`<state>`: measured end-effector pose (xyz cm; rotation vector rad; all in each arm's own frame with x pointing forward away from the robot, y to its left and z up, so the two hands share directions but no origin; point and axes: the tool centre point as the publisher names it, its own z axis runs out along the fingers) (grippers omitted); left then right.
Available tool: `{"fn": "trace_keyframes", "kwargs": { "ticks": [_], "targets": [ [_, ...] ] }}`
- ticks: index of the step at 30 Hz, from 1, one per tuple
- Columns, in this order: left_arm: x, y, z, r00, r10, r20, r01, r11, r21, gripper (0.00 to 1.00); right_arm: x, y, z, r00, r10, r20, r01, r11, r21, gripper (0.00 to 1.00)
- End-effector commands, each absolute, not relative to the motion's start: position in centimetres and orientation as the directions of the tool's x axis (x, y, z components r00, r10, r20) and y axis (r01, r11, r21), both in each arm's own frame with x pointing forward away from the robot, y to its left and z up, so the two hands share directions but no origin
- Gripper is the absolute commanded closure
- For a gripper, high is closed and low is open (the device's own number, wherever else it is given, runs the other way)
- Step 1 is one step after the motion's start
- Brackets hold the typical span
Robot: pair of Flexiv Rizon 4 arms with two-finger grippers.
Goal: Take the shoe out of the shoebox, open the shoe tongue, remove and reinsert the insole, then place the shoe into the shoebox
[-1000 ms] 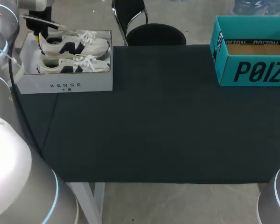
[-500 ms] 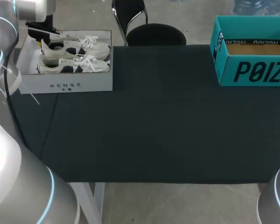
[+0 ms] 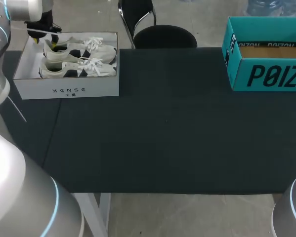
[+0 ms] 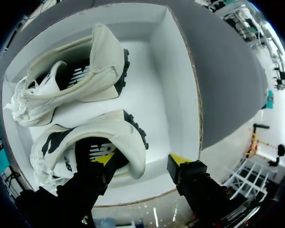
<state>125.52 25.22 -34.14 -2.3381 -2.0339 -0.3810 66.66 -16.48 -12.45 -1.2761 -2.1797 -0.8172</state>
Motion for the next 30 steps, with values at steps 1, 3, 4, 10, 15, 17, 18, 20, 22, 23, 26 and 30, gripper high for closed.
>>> {"fn": "trace_keyframes", "kwargs": {
  "ticks": [1,3,4,10,15,17,18,20,22,23,26,30],
  "targets": [
    [123.2,25.3,-29.8,0.098,0.985,0.145,0.977,-0.122,0.174,0.00,66.7,-16.5,-12.5,-0.448,0.601,0.662,0.888,0.387,0.250,0.00],
    [122.9,25.1,-28.4,0.078,0.990,0.119,0.979,-0.098,0.179,0.00,66.7,-16.5,-12.5,-0.448,0.601,0.662,0.888,0.387,0.250,0.00],
    [122.6,24.9,-27.7,0.067,0.992,0.109,0.978,-0.086,0.188,0.00,66.7,-16.5,-12.5,-0.448,0.601,0.662,0.888,0.387,0.250,0.00],
    [120.6,24.5,-24.8,0.008,0.998,0.064,0.982,-0.020,0.187,0.00,66.7,-16.5,-12.5,-0.448,0.601,0.662,0.888,0.387,0.250,0.00],
    [118.5,23.8,-23.0,-0.025,0.999,0.039,0.984,0.017,0.179,0.00,66.7,-16.5,-12.5,-0.448,0.601,0.662,0.888,0.387,0.250,0.00],
    [117.7,23.5,-22.4,-0.026,0.999,0.038,0.983,0.019,0.183,0.00,66.7,-16.5,-12.5,-0.448,0.601,0.662,0.888,0.387,0.250,0.00],
    [117.4,23.3,-22.2,-0.030,0.999,0.036,0.983,0.023,0.183,0.00,66.7,-16.5,-12.5,-0.448,0.601,0.662,0.888,0.387,0.250,0.00],
    [116.9,23.2,-21.8,-0.041,0.999,0.036,0.983,0.034,0.178,0.00,66.7,-16.5,-12.5,-0.448,0.601,0.662,0.888,0.387,0.250,0.00],
    [116.4,23.1,-21.4,-0.050,0.998,0.035,0.983,0.043,0.177,0.00,66.7,-16.5,-12.5,-0.448,0.601,0.662,0.888,0.387,0.250,0.00],
    [116.1,23.1,-21.3,-0.054,0.998,0.036,0.983,0.047,0.177,0.00,66.7,-16.5,-12.5,-0.448,0.601,0.662,0.888,0.387,0.250,0.00],
    [115.5,23.2,-21.0,-0.064,0.997,0.038,0.983,0.057,0.177,0.00,66.7,-16.5,-12.5,-0.448,0.601,0.662,0.888,0.387,0.250,0.00],
    [114.8,23.3,-21.3,-0.074,0.996,0.043,0.982,0.065,0.178,0.00,66.7,-16.5,-12.5,-0.448,0.601,0.662,0.888,0.387,0.250,0.00]
  ]
}}
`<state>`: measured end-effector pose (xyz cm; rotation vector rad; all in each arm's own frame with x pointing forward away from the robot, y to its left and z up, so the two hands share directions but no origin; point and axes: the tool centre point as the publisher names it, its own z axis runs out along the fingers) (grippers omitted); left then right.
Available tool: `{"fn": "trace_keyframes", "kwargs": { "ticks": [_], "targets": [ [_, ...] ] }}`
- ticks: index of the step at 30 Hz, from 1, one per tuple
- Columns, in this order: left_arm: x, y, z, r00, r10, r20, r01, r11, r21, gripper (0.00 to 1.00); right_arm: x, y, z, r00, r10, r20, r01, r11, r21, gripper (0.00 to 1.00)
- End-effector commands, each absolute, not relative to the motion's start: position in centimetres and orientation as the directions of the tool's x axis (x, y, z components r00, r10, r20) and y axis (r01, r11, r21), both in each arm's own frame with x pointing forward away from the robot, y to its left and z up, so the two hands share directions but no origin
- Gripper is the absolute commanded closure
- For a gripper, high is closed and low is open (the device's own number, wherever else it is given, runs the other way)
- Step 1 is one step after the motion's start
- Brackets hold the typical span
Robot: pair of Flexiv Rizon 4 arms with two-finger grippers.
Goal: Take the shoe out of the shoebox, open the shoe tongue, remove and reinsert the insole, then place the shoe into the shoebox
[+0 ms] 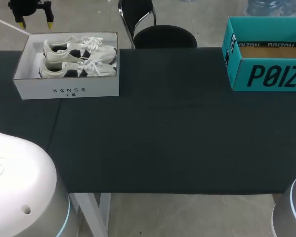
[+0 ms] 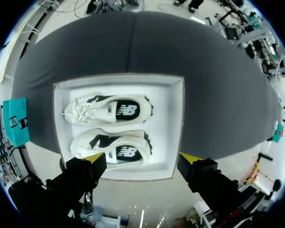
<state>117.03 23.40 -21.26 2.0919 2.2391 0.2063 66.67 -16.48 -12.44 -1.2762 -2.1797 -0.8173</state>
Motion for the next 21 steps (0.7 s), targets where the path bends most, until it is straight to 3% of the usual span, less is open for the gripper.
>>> {"fn": "trace_keyframes", "kwargs": {
  "ticks": [1,21],
  "targets": [
    [114.5,23.4,-21.5,-0.076,0.996,0.044,0.982,0.067,0.177,0.00,66.7,-16.5,-12.5,-0.448,0.601,0.662,0.888,0.387,0.250,0.00],
    [110.4,24.8,-27.1,-0.099,0.994,0.055,0.993,0.095,0.065,0.00,66.7,-16.5,-12.5,-0.448,0.601,0.662,0.888,0.387,0.250,0.00]
  ]
}}
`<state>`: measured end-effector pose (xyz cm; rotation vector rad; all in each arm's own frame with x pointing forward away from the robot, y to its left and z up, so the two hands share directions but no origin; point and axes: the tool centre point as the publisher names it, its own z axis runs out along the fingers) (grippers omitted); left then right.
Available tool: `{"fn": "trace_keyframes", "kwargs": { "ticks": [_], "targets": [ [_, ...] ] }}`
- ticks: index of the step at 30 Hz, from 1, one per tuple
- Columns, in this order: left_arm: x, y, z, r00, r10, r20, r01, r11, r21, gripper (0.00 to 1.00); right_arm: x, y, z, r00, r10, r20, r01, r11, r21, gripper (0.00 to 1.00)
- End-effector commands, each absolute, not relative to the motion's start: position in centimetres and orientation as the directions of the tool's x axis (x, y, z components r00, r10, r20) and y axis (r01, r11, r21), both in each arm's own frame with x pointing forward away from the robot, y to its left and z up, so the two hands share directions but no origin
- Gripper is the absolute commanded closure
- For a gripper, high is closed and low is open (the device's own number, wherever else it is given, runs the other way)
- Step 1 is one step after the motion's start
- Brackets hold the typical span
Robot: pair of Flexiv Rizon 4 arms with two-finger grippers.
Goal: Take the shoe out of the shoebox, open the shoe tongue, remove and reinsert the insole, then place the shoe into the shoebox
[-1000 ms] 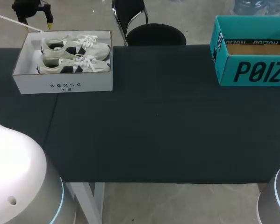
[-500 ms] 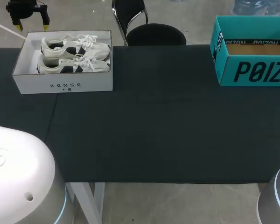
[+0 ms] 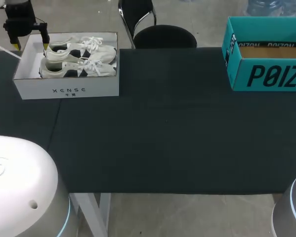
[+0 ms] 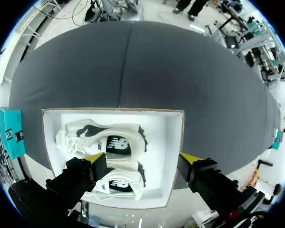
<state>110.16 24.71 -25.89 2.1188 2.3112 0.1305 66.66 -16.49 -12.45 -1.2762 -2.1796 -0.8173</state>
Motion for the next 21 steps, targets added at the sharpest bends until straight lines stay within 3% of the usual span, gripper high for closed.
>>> {"fn": "trace_keyframes", "kwargs": {
  "ticks": [1,21],
  "targets": [
    [110.6,24.9,-27.5,-0.103,0.993,0.055,0.993,0.099,0.059,0.00,66.7,-16.5,-12.5,-0.448,0.601,0.662,0.888,0.387,0.250,0.00],
    [113.1,25.1,-32.4,-0.103,0.994,0.035,0.994,0.102,0.027,0.00,66.7,-16.5,-12.5,-0.448,0.601,0.662,0.888,0.387,0.250,0.00]
  ]
}}
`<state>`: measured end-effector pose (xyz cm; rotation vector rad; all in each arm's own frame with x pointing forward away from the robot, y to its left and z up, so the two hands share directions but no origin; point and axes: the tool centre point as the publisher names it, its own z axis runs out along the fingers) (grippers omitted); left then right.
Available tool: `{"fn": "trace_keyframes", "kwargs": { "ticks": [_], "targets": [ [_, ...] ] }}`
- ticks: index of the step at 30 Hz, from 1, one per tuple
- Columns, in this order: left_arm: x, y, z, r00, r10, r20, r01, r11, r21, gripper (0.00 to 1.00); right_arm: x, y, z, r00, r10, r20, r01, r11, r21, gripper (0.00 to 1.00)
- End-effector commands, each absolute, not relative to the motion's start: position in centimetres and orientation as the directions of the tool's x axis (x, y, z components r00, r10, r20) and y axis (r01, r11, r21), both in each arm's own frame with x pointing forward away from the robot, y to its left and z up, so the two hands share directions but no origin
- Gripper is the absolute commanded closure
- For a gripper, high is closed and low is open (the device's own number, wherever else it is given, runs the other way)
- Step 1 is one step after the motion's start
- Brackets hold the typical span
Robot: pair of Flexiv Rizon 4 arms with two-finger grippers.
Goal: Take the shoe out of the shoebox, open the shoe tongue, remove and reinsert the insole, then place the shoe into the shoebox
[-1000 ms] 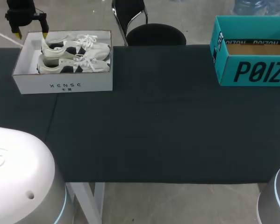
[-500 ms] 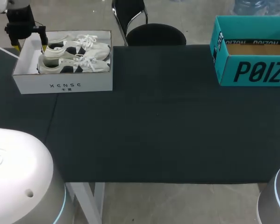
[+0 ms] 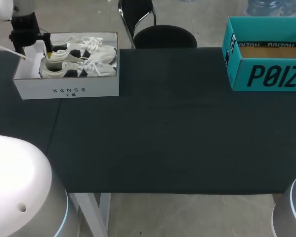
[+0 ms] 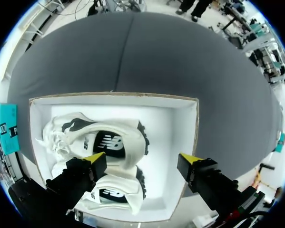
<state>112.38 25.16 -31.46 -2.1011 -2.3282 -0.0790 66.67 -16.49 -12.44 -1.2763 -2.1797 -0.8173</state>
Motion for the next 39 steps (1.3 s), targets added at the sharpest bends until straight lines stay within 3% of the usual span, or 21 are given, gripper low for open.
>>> {"fn": "trace_keyframes", "kwargs": {
  "ticks": [1,26,29,34,37,39],
  "targets": [
    [113.1,25.1,-32.6,-0.107,0.994,0.029,0.994,0.106,0.026,0.00,66.7,-16.5,-12.5,-0.448,0.601,0.662,0.888,0.387,0.250,0.00],
    [112.7,25.1,-35.5,-0.130,0.991,0.034,0.991,0.129,0.029,0.01,66.7,-16.5,-12.5,-0.448,0.601,0.662,0.888,0.387,0.250,0.00],
    [112.9,25.0,-36.0,-0.128,0.991,0.036,0.991,0.126,0.037,0.44,66.7,-16.5,-12.5,-0.448,0.601,0.662,0.888,0.387,0.250,0.00],
    [112.9,24.9,-36.3,-0.121,0.992,0.035,0.992,0.119,0.045,0.81,66.7,-16.5,-12.5,-0.448,0.601,0.662,0.888,0.387,0.250,0.00],
    [112.7,24.8,-36.3,-0.116,0.993,0.032,0.992,0.114,0.048,0.89,66.7,-16.5,-12.5,-0.448,0.601,0.662,0.888,0.387,0.250,0.00],
    [112.5,24.6,-36.2,-0.111,0.993,0.030,0.993,0.110,0.049,0.89,66.7,-16.5,-12.5,-0.448,0.601,0.662,0.888,0.387,0.250,0.00]
  ]
}}
